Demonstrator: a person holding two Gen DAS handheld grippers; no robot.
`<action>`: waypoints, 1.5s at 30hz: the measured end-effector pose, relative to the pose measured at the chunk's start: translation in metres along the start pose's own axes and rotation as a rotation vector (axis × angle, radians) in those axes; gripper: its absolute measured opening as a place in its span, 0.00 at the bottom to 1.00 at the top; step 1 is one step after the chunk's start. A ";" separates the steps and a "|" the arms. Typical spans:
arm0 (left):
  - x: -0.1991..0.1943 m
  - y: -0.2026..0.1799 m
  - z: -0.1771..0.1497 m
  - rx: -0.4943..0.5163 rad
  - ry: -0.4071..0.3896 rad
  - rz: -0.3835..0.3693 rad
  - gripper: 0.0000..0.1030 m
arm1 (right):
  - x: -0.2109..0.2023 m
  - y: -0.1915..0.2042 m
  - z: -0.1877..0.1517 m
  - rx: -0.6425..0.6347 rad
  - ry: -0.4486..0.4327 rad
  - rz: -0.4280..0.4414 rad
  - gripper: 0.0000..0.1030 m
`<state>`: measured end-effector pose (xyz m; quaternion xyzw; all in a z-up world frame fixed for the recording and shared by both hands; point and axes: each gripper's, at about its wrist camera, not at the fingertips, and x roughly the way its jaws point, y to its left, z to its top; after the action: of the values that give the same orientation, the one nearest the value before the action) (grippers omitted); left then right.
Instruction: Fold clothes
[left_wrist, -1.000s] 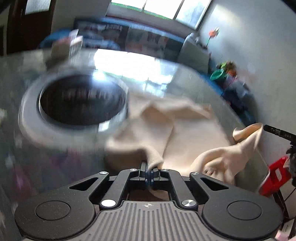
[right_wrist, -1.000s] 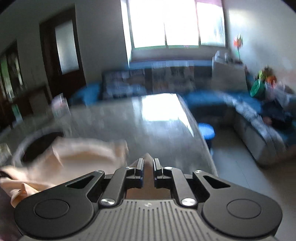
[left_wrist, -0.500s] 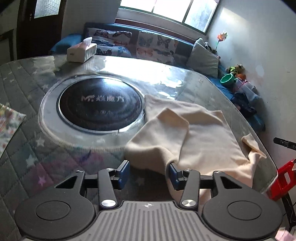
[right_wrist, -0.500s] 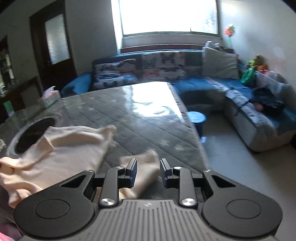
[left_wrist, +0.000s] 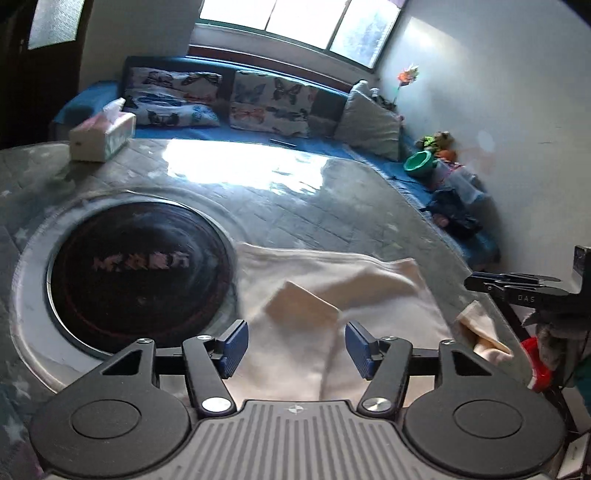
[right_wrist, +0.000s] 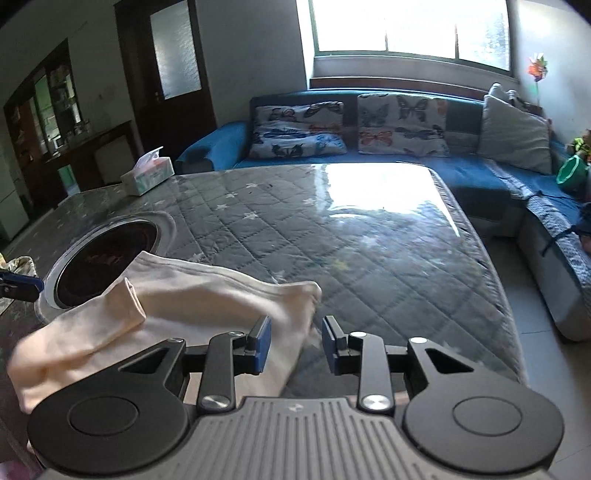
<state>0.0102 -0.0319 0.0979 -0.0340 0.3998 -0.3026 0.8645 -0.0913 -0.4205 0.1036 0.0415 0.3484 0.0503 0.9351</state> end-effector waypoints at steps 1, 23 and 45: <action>0.004 0.001 0.003 0.004 0.006 0.019 0.60 | 0.008 0.002 0.003 -0.006 0.004 0.004 0.32; 0.139 0.031 0.049 0.005 0.057 0.145 0.36 | 0.107 -0.014 0.026 0.048 0.130 -0.018 0.32; 0.135 0.026 0.060 0.103 -0.156 0.269 0.03 | 0.129 0.010 0.056 -0.037 -0.041 -0.105 0.06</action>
<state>0.1328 -0.0963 0.0403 0.0407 0.3162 -0.2007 0.9263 0.0421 -0.3967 0.0634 0.0069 0.3298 0.0069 0.9440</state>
